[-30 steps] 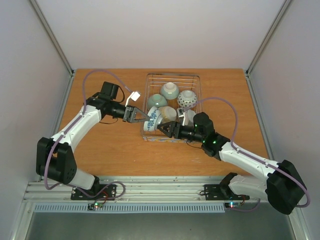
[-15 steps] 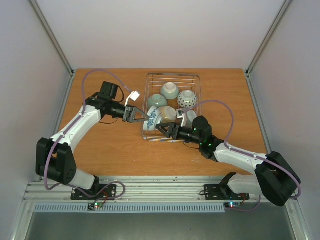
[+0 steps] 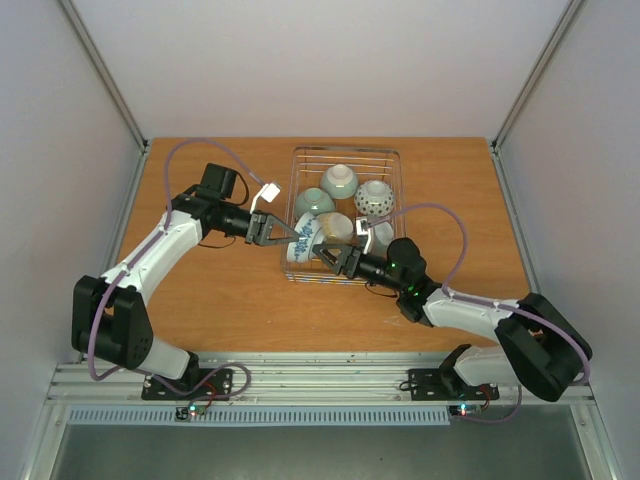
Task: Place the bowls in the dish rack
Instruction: Pick up the bowl from the center of the board.
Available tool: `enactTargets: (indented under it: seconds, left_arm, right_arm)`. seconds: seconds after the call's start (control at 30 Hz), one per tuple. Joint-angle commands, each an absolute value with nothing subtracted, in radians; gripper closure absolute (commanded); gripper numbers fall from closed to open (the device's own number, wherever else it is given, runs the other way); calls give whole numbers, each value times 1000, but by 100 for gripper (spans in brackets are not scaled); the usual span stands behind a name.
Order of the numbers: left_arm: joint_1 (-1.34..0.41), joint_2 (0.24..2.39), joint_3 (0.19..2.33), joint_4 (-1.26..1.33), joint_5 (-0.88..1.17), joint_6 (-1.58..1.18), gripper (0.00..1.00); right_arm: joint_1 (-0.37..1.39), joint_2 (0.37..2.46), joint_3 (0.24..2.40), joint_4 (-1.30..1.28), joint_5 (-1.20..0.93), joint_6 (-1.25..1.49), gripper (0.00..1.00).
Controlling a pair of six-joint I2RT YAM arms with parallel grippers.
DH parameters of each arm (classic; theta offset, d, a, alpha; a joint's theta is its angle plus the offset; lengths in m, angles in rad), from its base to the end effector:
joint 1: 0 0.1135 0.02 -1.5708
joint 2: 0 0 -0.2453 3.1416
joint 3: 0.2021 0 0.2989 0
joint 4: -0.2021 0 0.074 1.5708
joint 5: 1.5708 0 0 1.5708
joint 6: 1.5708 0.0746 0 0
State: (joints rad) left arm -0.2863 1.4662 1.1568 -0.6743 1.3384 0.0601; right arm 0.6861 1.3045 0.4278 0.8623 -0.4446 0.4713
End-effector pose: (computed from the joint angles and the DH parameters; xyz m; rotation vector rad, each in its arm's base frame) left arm 0.3077 -0.1662 0.2495 0.8756 2.0262 -1.7604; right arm 0.2352 0.2340 0.1614 -0.5553 1.6392 1.2304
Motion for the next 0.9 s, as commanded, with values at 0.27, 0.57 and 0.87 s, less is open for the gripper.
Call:
enactTargets:
  seconds: [0.27,0.57,0.87]
  left_arm:
    - [-283,1426,1170,-663,1413,83,100]
    - [-283,1437,1170,-689,1404,109,100]
    - [-283,1454,1171,-703,1402,129,99]
  right_arm:
    - [652,1485,347,1357,-433,626,38]
    - [649,1424,380,1235,-435,594,38]
    - [650,1381,431,1092,-467,563,38]
